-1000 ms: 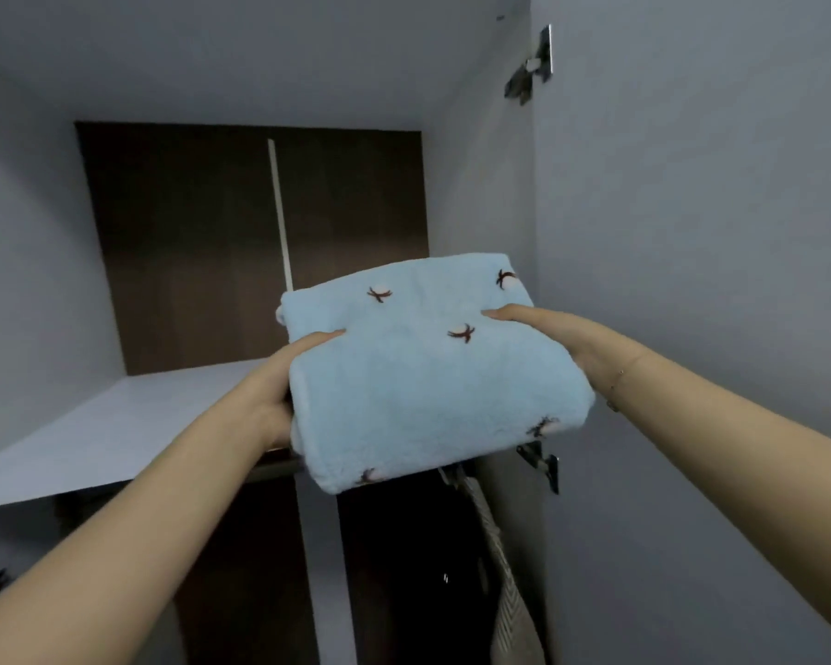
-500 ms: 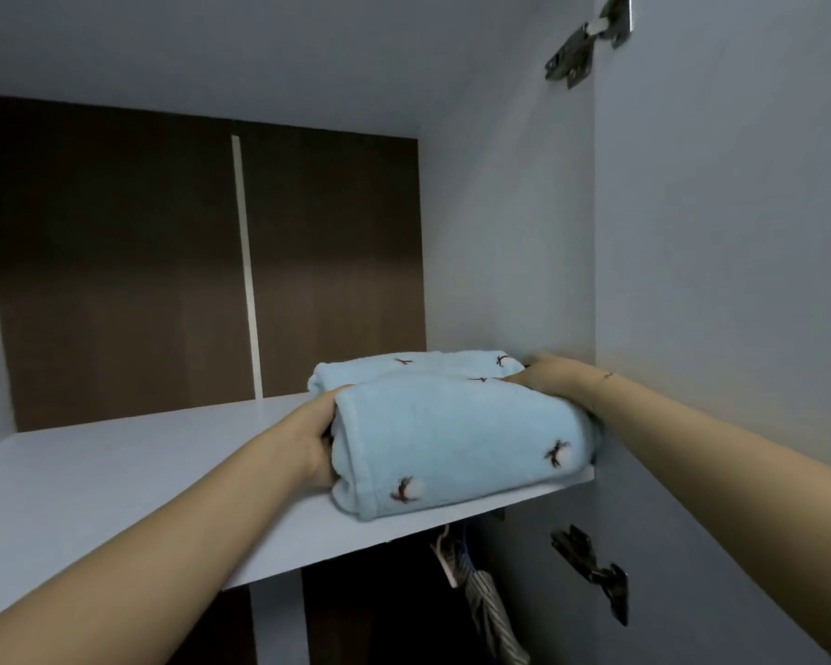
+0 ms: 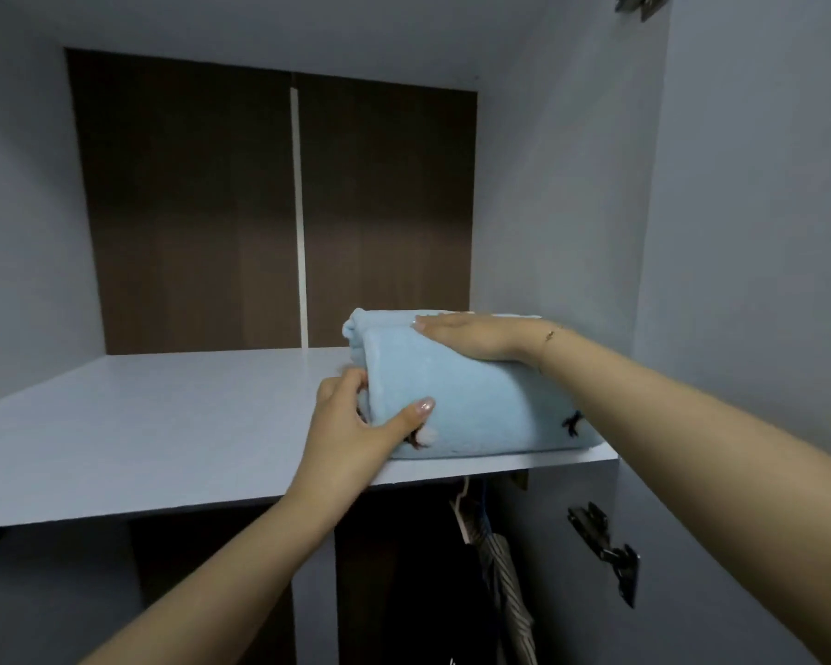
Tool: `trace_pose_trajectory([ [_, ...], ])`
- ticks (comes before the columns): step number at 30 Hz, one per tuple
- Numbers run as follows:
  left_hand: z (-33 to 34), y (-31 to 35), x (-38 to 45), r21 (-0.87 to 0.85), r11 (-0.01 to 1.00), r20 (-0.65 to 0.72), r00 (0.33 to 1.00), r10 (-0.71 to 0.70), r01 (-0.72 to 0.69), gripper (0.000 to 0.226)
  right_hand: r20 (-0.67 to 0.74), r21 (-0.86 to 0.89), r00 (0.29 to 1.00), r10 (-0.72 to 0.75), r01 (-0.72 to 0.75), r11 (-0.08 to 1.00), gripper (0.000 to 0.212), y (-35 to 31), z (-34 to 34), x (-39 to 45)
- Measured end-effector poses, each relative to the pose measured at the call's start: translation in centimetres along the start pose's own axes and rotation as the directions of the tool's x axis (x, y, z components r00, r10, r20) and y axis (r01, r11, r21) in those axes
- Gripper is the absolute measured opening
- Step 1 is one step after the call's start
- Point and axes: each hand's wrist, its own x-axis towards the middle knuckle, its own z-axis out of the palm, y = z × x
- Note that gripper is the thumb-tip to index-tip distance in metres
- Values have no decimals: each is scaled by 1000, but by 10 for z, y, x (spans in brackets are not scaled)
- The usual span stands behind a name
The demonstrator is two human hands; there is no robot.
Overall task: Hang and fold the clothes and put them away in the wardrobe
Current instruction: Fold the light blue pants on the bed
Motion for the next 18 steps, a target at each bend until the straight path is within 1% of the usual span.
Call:
trace_pose_trajectory([
  [1,2,0,-1,4,999,-13,999,34,-34,33,14,9,1000,-13,13,1000,60,0,5,3],
  [2,4,0,-2,-33,998,-20,999,49,-49,24,28,15,999,-25,25,1000,59,3,9,5],
  [4,3,-1,-1,-199,980,-28,1000,15,-20,6,56,30,998,-34,32,999,57,8,10,8],
  [5,2,-1,-1,-279,960,-25,999,-22,14,7,67,40,997,-38,36,999,57,12,11,9],
  [7,-5,-1,-1,-427,896,21,992,-123,120,21,78,41,996,-37,34,999,57,20,13,11],
  [9,-13,0,1,-558,778,154,957,-244,288,24,66,-6,998,9,-9,1000,61,30,17,14],
  [10,-18,3,2,-552,748,236,929,-285,370,24,61,-23,997,36,-35,999,63,35,18,14],
  [11,-23,9,5,-482,761,309,897,-317,435,20,67,-14,997,45,-45,999,64,39,19,15],
  [12,-29,15,12,-339,828,333,880,-339,447,13,86,29,996,33,-35,999,64,43,16,16],
  [13,-36,27,20,-160,901,296,891,-345,403,12,109,95,994,13,-23,995,64,46,12,17],
  [14,-42,38,32,18,949,220,925,-310,314,30,119,156,993,3,-21,988,64,49,5,17],
  [15,-47,51,46,170,964,110,969,-222,202,50,98,184,995,15,-33,982,62,53,-2,18],
  [16,-47,66,58,285,954,31,994,-104,91,61,53,181,998,45,-54,982,59,57,-9,18],
  [17,-39,79,72,366,930,11,1000,4,-7,62,-3,157,996,87,-85,984,56,62,-16,19],
  [18,-27,92,88,439,894,56,996,65,-83,58,-41,118,991,129,-124,985,52,66,-22,20],
])
